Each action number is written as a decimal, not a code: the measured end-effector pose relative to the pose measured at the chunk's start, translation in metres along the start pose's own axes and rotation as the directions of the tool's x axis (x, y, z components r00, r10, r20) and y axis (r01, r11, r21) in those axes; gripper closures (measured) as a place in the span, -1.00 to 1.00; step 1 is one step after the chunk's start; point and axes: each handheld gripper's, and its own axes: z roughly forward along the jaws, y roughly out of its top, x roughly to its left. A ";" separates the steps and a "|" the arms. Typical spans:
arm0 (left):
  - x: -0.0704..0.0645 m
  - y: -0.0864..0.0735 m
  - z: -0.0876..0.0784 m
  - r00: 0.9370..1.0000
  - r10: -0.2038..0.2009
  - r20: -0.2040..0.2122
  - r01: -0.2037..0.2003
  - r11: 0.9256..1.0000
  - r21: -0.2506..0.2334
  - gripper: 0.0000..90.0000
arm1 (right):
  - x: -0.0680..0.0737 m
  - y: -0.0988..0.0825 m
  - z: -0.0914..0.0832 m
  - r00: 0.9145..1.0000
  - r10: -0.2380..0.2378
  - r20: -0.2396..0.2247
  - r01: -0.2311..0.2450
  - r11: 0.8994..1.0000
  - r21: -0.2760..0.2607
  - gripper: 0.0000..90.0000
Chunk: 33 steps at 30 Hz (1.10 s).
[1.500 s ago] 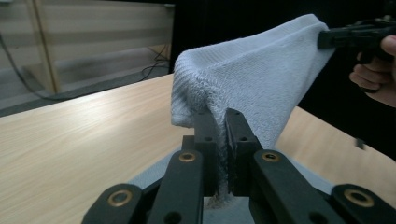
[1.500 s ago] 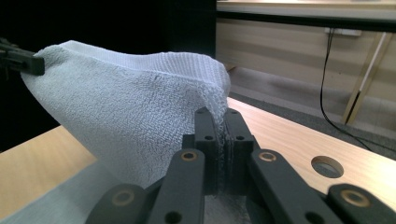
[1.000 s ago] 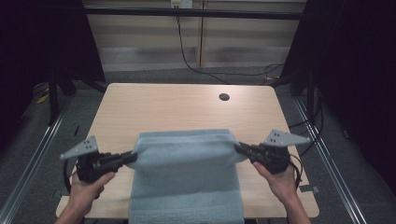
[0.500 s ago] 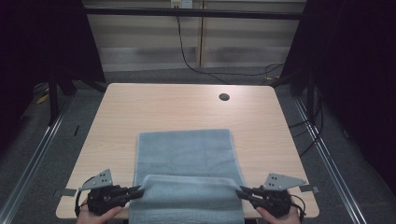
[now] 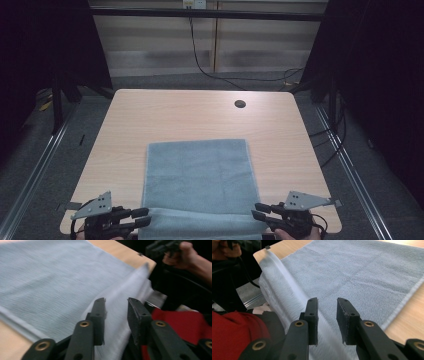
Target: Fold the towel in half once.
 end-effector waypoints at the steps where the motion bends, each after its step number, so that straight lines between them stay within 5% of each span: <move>1: 0.004 0.003 0.001 1.000 -0.003 -0.007 0.003 1.000 -0.008 0.44 | -0.003 0.003 0.004 1.000 0.000 -0.002 0.000 1.000 0.005 0.56; 6: 0.039 0.018 0.022 0.998 -0.028 -0.050 0.029 1.000 0.010 0.38 | -0.019 0.013 0.030 1.000 0.001 -0.023 0.000 0.999 0.052 0.57; 11: 0.073 0.021 0.055 0.995 -0.052 -0.090 0.061 0.993 0.102 0.31 | -0.039 0.017 0.062 1.000 -0.007 -0.007 0.008 0.990 0.139 0.49; 15: 0.097 0.028 0.072 0.984 -0.053 -0.168 0.076 0.988 0.135 0.28 | -0.064 0.037 0.083 0.999 0.014 0.032 -0.018 0.991 0.130 0.31; 18: 0.115 0.036 0.077 0.973 -0.071 -0.221 0.095 0.990 0.102 0.27 | -0.084 0.052 0.101 0.998 0.028 0.054 -0.034 0.992 0.120 0.28; 22: 0.130 0.039 0.084 0.966 -0.074 -0.249 0.106 0.987 0.117 0.28 | -0.104 0.062 0.127 0.995 0.047 0.083 -0.058 0.989 0.139 0.28; 27: 0.129 0.032 0.086 0.966 -0.045 -0.255 0.084 0.986 0.146 0.36 | -0.107 0.054 0.141 0.994 0.042 0.096 -0.061 0.978 0.200 0.30; 33: 0.109 0.023 0.082 0.975 -0.021 -0.223 0.060 0.983 0.173 0.40 | -0.090 0.043 0.123 0.998 0.018 0.067 -0.034 0.969 0.244 0.38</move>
